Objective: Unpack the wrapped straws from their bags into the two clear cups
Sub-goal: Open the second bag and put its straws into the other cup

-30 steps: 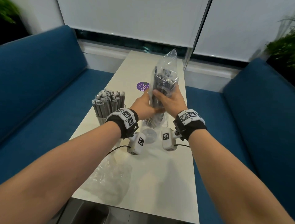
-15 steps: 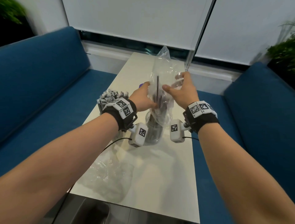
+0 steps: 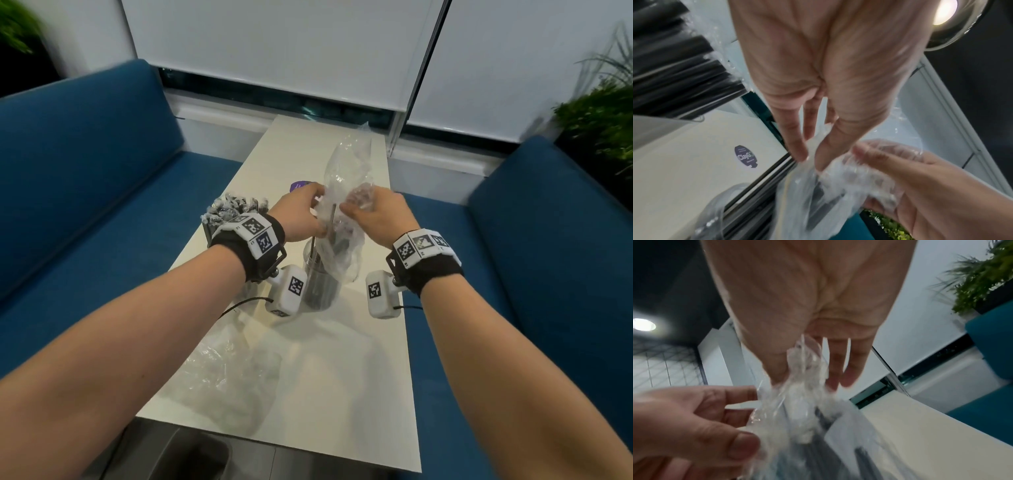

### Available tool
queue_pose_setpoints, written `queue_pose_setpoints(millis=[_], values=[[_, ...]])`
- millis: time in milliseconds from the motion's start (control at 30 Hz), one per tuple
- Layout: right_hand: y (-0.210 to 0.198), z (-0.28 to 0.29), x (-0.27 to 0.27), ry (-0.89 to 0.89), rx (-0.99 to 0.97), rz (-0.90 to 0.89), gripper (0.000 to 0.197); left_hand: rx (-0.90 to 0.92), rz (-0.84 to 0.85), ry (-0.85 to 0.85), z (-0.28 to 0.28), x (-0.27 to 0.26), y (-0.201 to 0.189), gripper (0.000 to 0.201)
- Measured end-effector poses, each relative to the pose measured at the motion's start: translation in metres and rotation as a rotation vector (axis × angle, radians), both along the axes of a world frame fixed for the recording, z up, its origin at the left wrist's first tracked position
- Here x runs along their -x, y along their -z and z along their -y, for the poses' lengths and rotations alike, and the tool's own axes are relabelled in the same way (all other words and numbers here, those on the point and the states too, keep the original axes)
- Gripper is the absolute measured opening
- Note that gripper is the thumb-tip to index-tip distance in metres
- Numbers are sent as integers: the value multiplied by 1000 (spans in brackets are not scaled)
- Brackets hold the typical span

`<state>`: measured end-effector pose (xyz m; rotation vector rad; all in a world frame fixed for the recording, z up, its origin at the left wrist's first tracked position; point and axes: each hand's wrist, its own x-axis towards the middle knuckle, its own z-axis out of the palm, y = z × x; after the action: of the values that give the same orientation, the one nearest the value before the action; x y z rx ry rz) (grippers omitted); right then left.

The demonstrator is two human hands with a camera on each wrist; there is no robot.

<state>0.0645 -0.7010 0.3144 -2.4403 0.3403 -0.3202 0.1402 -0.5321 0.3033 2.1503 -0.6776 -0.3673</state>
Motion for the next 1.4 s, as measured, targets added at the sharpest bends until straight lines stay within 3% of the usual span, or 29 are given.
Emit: queue_pose_setpoints(millis=[67,167,267,400,533,633,700,800,900,967,1000,1067,1133,1200,1300,1367,1400], values=[[-9,-2,2,81,-38,90,26,26,46,-21,-2,0,-4,78],[-12,-6,1,52,27,27,26,13,75,-14,-4,2,-8,74],[-20,-10,3,78,-67,101,34,85,63,-59,-7,3,-13,75],[-25,-12,10,5,-12,-7,47,95,40,-57,-13,5,-19,74],[-39,-9,14,145,-103,253,34,257,29,-113,-15,5,-33,65],[-45,-12,16,34,26,76,33,205,40,-75,-17,8,-39,64],[-52,-14,21,17,82,77,34,273,69,-109,-20,10,-45,64],[-71,-15,33,98,22,290,35,401,153,-127,-28,17,-57,65],[-80,-22,58,99,-4,609,17,432,287,-193,-41,33,-68,53],[-71,-31,83,87,-42,835,23,452,196,-253,-54,48,-70,25],[-59,-35,96,79,-56,883,31,486,45,-223,-62,58,-71,17],[-28,-43,116,50,-60,807,38,549,-328,-75,-75,78,-65,37],[6,-56,135,-22,-33,610,46,548,-529,35,-85,95,-50,53],[43,-68,156,-222,-3,432,53,494,-482,85,-91,110,-31,54],[100,-62,184,-414,230,147,46,383,-271,118,-100,123,-5,58],[123,-50,202,-307,198,40,44,307,-198,184,-107,126,8,56],[129,-47,211,-204,91,57,44,262,-180,240,-110,128,15,56]])
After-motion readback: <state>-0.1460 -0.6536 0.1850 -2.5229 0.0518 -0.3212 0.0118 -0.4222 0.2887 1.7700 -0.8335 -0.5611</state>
